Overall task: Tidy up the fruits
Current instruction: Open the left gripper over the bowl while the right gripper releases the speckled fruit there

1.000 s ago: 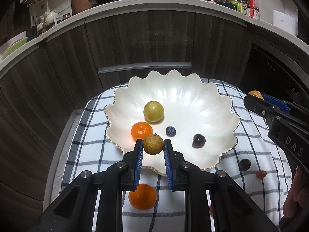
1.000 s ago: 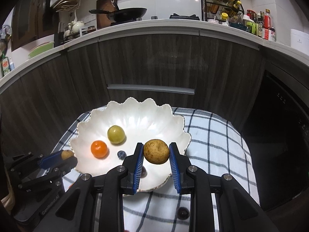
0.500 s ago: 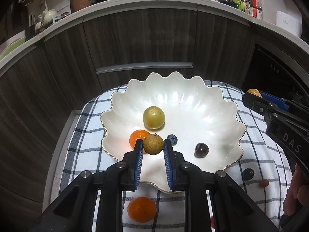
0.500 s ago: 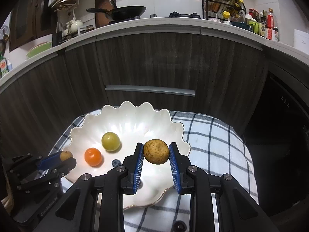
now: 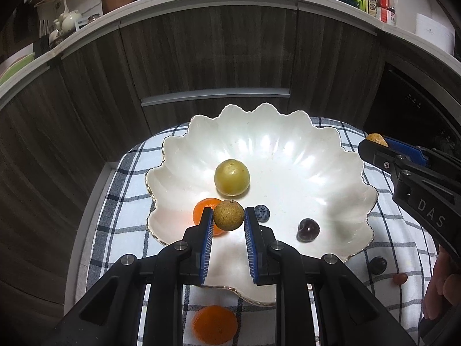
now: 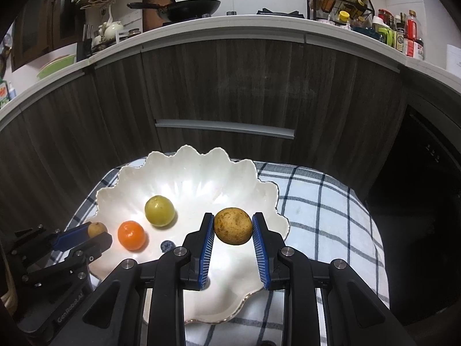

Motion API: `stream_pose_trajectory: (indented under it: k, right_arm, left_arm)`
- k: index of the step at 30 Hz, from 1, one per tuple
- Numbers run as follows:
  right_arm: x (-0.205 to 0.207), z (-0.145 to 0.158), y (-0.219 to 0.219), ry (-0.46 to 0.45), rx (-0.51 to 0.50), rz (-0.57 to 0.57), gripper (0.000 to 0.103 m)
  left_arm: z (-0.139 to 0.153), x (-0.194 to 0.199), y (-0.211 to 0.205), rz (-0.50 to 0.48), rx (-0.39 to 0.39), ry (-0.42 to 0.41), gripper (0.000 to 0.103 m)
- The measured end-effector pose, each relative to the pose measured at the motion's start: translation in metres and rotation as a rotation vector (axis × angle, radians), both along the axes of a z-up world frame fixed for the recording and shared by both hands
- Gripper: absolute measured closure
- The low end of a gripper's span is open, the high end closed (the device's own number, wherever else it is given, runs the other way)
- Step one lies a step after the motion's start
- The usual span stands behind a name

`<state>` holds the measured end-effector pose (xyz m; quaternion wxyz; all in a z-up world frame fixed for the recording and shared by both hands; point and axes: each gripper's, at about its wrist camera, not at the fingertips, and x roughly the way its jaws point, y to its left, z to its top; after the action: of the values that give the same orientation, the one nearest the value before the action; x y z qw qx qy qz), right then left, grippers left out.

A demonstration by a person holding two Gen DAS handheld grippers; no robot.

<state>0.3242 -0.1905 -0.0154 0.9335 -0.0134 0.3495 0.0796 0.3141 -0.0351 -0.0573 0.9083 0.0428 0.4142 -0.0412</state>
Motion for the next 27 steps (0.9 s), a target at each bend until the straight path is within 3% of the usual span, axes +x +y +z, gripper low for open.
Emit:
stream_pose_trajectory:
  k: [13, 18, 21, 23, 27]
  right_arm:
    - [0.012, -0.011, 0.009, 0.052, -0.021, 0.026, 0.075]
    - [0.012, -0.011, 0.01, 0.065, -0.025, 0.019, 0.073]
    - [0.01, -0.007, 0.01, 0.048, -0.036, 0.011, 0.058]
    - [0.008, -0.002, 0.008, 0.032, -0.035, 0.002, 0.04]
    - [0.003, 0.006, 0.005, 0.006, -0.025, -0.018, 0.028]
  left_arm:
    - [-0.004, 0.001, 0.004, 0.003, -0.01, 0.017, 0.08]
    - [-0.002, 0.0, 0.007, 0.017, -0.011, 0.013, 0.066]
    - [0.001, -0.002, 0.008, 0.027, -0.004, -0.007, 0.046]
    - [0.004, -0.004, 0.009, 0.034, -0.001, -0.022, 0.039]
    - [0.009, -0.007, 0.01, 0.044, 0.001, -0.036, 0.03]
